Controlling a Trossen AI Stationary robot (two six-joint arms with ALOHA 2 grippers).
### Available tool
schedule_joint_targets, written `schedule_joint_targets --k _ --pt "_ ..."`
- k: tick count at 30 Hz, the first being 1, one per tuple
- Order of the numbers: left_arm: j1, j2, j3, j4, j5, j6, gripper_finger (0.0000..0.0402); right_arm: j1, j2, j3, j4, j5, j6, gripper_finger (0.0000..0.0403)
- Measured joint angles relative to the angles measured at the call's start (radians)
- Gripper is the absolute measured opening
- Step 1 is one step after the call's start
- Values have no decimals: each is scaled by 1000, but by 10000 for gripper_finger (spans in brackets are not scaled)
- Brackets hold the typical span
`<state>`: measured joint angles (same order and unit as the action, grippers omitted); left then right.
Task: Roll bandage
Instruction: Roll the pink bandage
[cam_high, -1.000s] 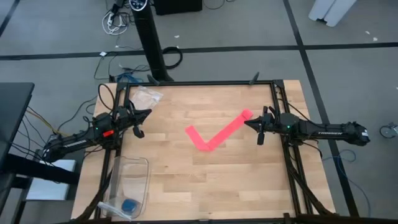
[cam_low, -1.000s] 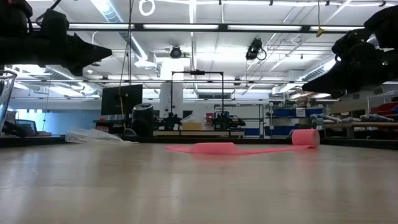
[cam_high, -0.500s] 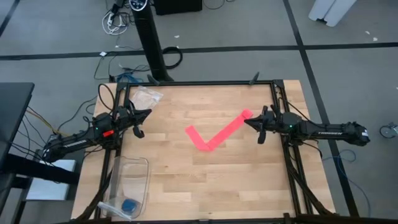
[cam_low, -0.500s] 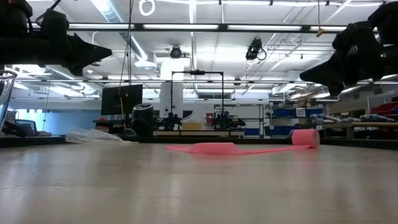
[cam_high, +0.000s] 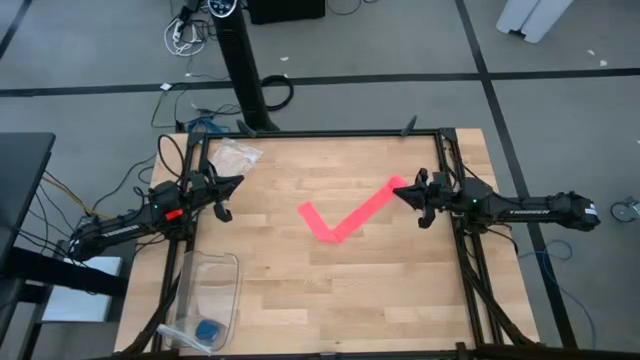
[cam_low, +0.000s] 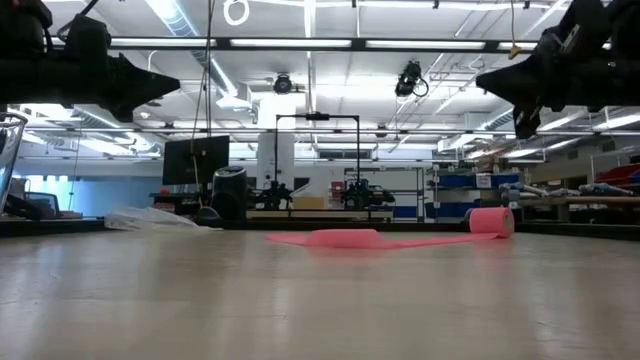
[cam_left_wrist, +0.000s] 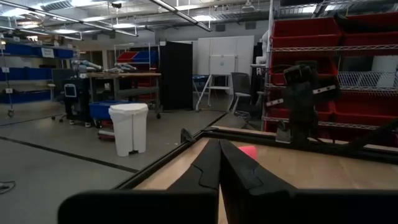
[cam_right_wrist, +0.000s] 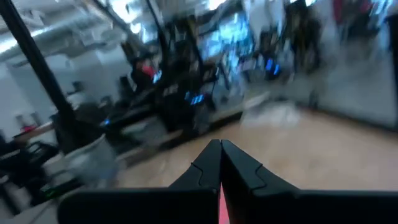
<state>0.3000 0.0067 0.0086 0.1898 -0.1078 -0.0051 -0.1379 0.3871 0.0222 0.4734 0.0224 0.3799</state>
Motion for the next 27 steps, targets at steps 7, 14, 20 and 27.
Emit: schedule_joint_targets --k 7,14,20,27 --pt "0 0 0 0 0 0 8 52 288 138 7 33 16 39" --pt "0 0 0 0 0 0 8 70 617 306 11 39 -34 66" --pt "0 0 0 0 0 0 8 71 866 442 11 30 -68 73" --pt "0 0 0 0 0 0 8 72 1153 611 10 4 -153 96"
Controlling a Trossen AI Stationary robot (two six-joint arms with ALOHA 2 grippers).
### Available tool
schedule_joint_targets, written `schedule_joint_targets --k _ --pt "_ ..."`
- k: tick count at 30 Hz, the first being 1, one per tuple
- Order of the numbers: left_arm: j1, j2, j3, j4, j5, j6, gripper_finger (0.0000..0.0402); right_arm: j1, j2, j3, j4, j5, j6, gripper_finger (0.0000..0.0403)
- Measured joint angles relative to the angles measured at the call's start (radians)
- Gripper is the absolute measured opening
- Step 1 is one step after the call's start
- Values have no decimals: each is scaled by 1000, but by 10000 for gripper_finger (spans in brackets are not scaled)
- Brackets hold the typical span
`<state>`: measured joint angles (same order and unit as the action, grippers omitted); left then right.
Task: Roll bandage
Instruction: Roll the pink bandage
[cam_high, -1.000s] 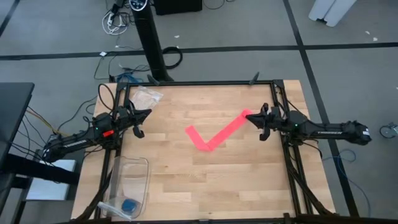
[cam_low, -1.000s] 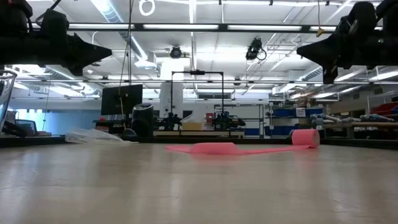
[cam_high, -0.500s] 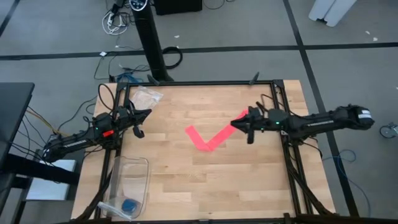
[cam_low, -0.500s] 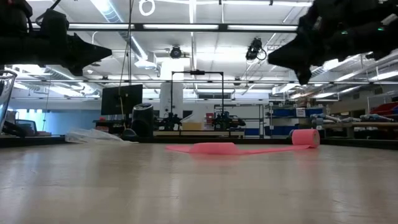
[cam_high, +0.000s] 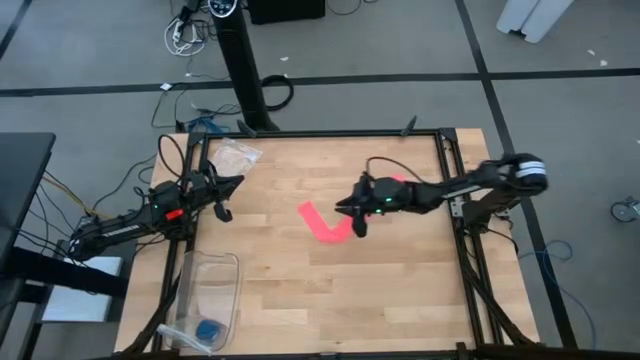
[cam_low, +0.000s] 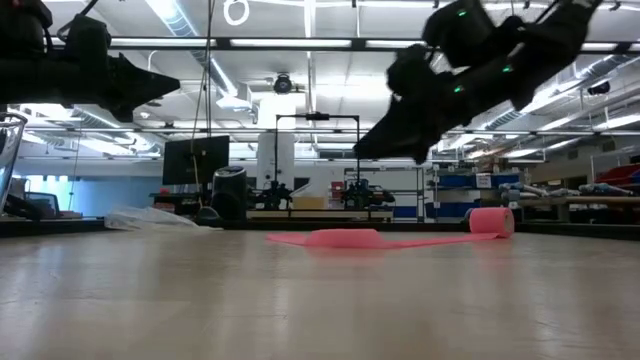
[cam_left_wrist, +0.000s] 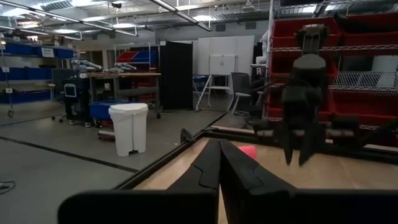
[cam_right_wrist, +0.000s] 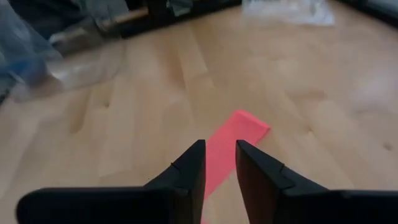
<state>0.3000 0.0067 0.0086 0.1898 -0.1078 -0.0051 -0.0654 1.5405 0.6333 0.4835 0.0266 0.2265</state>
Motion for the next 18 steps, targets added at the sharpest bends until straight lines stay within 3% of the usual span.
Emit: schedule_joint_targets --k 8,18 --pt "0 0 0 0 0 0 8 -28 237 185 1 -4 -18 135" --pt "0 0 0 35 0 0 8 -100 489 384 -46 -1 18 135"
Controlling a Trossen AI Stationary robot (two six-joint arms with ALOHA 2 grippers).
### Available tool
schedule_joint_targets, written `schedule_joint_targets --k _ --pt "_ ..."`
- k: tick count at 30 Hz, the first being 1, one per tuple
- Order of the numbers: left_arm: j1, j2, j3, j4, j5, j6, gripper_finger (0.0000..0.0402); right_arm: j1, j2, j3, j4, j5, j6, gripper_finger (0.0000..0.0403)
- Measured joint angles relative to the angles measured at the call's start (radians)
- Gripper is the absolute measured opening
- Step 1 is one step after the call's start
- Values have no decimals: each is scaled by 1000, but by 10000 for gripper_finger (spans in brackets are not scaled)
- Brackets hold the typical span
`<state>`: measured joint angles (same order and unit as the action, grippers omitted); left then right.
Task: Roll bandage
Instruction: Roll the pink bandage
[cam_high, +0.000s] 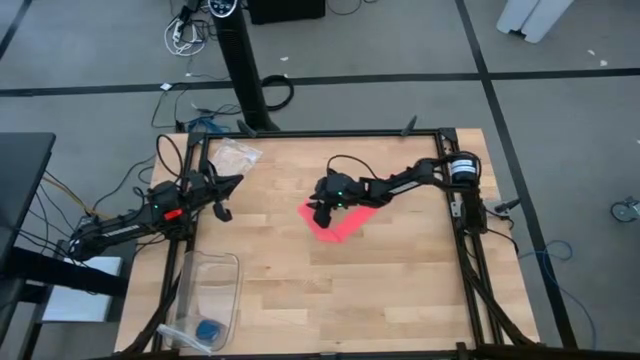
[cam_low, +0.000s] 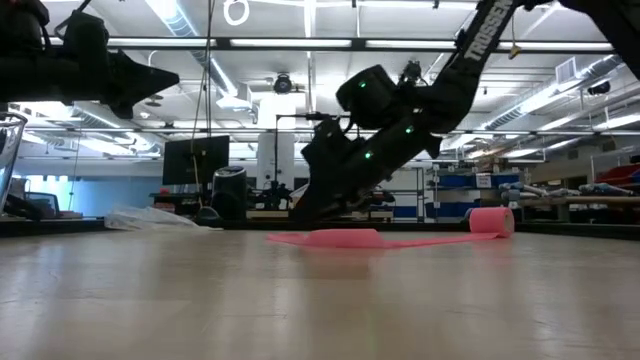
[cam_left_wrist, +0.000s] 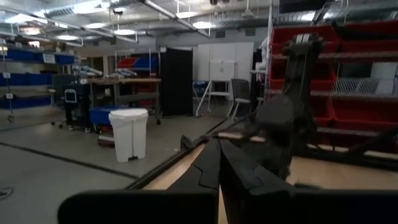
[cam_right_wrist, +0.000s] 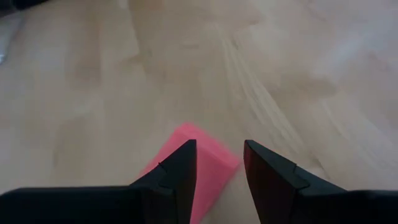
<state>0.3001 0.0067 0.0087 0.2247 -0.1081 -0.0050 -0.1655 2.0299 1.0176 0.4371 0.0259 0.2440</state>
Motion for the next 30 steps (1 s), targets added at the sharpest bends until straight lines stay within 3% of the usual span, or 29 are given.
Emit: schedule_joint_targets --k 12,30 --pt "0 0 0 103 0 -6 8 -14 15 30 -78 -34 6 132" --pt "0 0 0 160 24 -209 8 -20 15 29 -96 -28 32 114"
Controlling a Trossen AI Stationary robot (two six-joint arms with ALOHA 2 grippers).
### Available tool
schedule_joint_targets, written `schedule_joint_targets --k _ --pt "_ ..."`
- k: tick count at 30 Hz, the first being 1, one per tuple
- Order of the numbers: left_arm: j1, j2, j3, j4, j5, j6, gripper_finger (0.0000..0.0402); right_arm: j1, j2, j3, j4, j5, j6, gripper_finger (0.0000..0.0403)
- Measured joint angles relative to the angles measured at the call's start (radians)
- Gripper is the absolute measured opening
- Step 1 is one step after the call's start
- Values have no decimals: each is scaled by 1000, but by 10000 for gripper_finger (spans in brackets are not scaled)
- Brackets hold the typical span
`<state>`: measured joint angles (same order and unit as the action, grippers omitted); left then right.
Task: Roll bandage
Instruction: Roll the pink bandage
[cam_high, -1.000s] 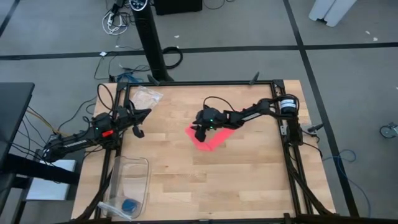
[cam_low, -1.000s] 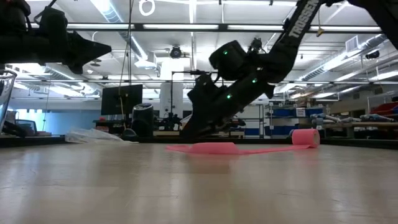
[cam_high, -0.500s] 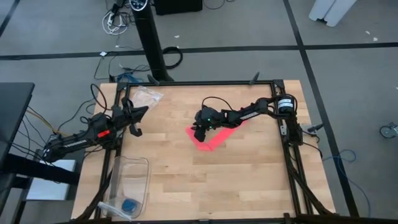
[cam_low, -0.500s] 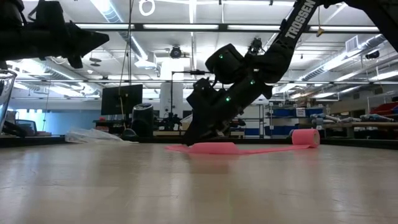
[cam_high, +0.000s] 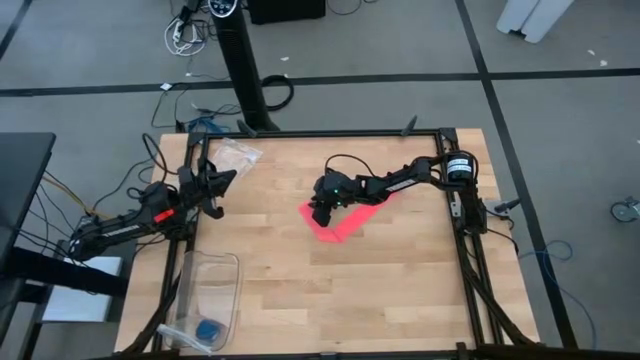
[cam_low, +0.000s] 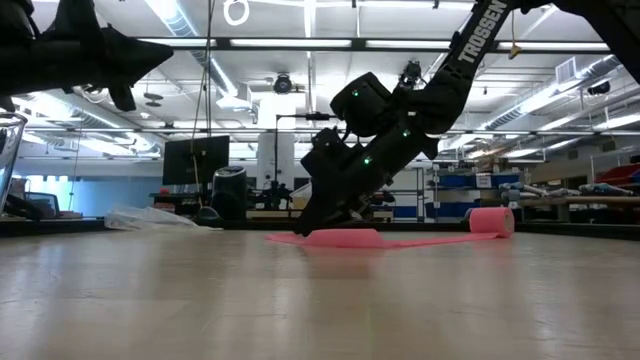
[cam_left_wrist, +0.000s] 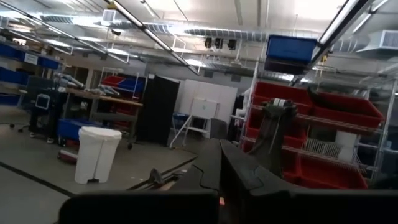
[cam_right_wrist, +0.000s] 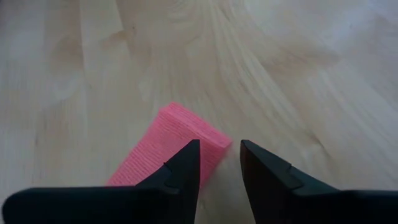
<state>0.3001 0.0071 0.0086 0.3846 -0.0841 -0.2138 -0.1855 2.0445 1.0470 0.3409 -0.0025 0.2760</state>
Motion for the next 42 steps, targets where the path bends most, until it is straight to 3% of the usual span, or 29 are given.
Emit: schedule_joint_targets --k 7,12,19,28,42 --pt "0 -1 0 -31 0 25 8 -2 29 2 43 -56 18 100" --pt "0 -1 0 -54 -1 31 8 2 52 4 75 -38 24 92" --pt "0 -1 0 -75 -1 52 8 18 52 1 102 -46 -9 8" --pt "0 -1 0 -79 -1 50 8 100 11 -1 107 -76 -17 3" --pt "0 -1 0 -77 -1 46 8 390 -148 0 63 213 -70 1"
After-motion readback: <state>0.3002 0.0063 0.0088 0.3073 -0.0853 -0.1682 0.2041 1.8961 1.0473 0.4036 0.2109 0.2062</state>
